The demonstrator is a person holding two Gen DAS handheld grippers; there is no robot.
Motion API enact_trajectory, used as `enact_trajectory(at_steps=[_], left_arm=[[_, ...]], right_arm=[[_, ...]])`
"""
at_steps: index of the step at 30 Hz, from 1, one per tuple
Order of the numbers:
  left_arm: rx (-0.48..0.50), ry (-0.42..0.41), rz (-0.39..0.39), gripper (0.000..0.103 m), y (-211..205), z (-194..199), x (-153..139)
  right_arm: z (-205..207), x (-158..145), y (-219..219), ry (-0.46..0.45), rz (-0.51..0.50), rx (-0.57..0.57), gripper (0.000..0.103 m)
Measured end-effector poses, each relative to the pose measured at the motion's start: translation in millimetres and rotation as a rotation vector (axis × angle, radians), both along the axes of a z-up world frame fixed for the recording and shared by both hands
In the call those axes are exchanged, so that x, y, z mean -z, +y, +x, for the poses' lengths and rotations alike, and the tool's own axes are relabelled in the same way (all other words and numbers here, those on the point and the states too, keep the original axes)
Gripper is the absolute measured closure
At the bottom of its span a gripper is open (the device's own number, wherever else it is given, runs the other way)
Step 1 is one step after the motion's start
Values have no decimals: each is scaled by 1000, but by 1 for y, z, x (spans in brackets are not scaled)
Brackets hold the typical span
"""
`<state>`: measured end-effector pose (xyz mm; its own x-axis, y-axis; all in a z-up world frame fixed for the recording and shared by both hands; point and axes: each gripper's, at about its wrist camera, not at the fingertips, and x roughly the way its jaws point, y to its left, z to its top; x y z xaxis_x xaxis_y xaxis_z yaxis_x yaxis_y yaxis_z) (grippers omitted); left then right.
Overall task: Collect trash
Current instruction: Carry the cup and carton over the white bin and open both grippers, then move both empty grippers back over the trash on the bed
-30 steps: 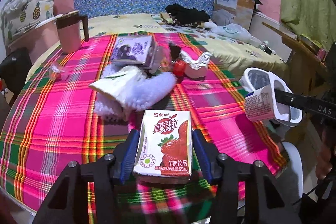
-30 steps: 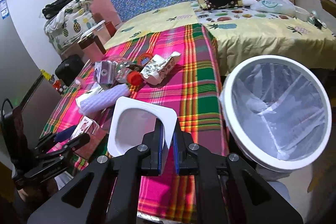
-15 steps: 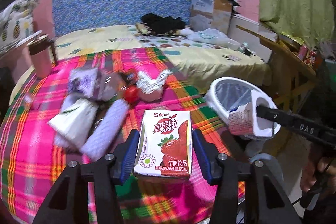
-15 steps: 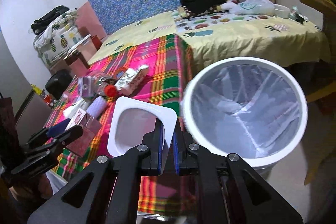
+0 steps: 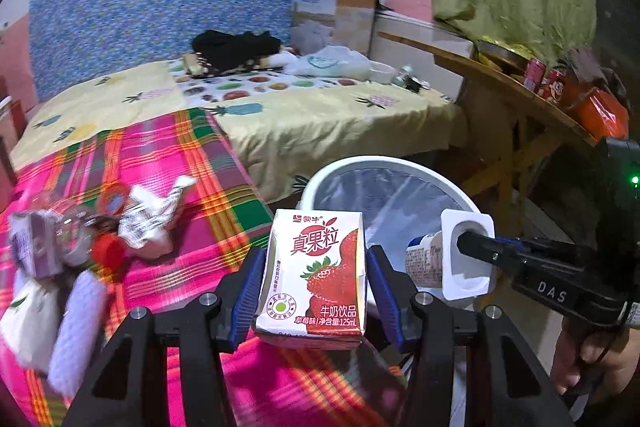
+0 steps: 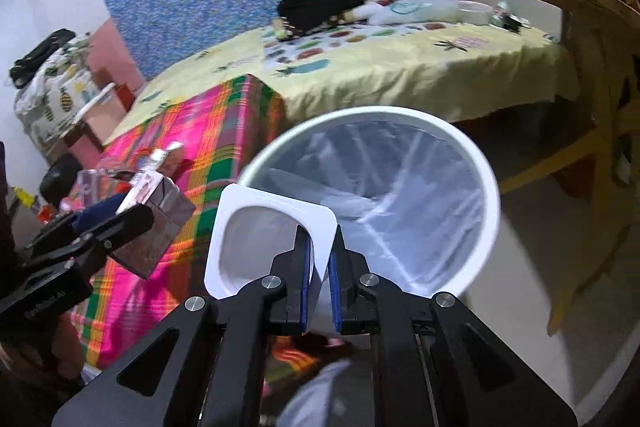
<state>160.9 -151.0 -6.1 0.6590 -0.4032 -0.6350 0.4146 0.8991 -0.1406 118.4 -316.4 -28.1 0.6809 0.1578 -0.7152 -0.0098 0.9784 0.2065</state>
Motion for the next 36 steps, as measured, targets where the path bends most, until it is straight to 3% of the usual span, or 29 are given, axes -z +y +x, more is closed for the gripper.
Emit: enact_trajectory(at_steps=[13, 16, 20, 36], left_arm=[[114, 63, 17, 50, -42, 22, 25], [128, 73, 17, 50, -47, 27, 27], [128, 67, 7, 43, -48, 28, 27], [100, 23, -53, 41, -34, 21, 11]], right_arm=[[4, 14, -19, 88, -69, 45, 94], [5, 17, -23, 98, -74, 54, 85], [4, 15, -25, 93, -75, 65, 76], [1, 4, -20, 34, -60, 64, 74]])
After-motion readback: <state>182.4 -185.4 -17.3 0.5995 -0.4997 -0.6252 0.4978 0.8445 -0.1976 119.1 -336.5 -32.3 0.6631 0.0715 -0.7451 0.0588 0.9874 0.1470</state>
